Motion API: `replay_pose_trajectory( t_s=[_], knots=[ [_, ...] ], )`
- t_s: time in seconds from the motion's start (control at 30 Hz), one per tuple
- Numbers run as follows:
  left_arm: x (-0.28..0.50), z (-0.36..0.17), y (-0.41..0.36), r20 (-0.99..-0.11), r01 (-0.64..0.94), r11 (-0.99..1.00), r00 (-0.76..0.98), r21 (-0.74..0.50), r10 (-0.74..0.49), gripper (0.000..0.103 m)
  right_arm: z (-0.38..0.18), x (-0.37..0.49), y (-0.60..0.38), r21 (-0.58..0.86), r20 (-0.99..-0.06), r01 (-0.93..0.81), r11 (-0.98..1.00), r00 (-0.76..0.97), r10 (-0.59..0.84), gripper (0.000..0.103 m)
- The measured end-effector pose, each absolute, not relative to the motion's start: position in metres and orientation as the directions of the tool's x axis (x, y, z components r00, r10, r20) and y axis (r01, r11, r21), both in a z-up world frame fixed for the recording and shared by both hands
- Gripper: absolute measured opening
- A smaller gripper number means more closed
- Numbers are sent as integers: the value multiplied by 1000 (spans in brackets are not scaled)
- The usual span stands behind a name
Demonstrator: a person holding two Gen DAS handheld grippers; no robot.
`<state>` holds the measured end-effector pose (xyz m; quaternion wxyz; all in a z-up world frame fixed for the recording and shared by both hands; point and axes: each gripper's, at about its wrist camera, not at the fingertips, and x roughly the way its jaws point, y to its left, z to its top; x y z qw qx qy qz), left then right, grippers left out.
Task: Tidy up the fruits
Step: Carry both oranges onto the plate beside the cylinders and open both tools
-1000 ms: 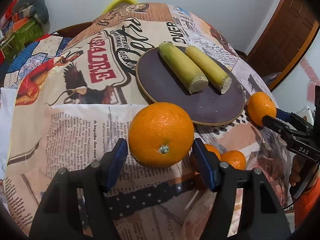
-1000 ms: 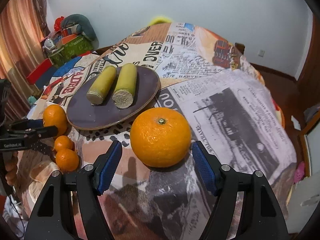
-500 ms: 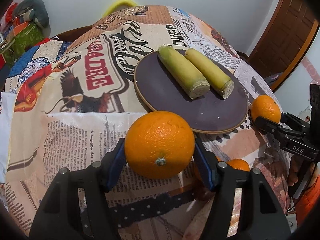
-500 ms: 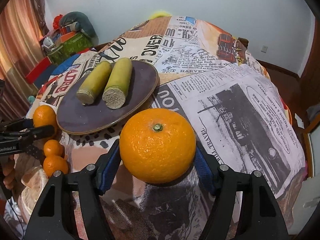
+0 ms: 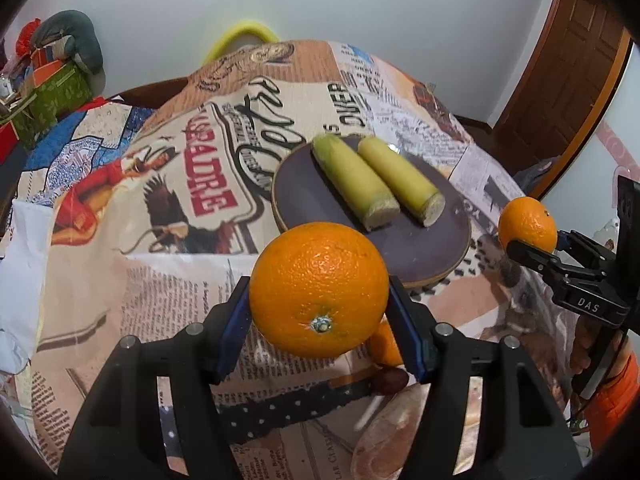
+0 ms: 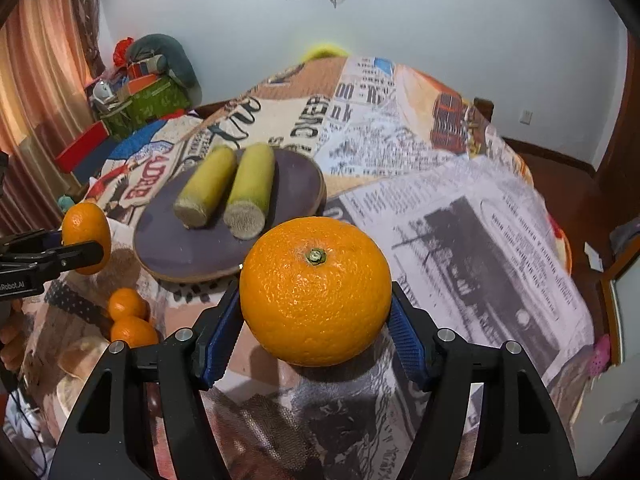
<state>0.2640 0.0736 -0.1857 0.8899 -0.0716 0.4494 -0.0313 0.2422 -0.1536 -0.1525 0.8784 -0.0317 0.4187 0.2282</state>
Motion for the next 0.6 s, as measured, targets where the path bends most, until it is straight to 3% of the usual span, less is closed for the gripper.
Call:
replay_pose_trajectory(
  t_s=[0.6],
  knots=[
    [312, -174, 67, -768, 16, 992, 632, -125, -107, 64, -130, 279, -129, 105, -702, -448, 888, 600, 385, 65]
  ],
)
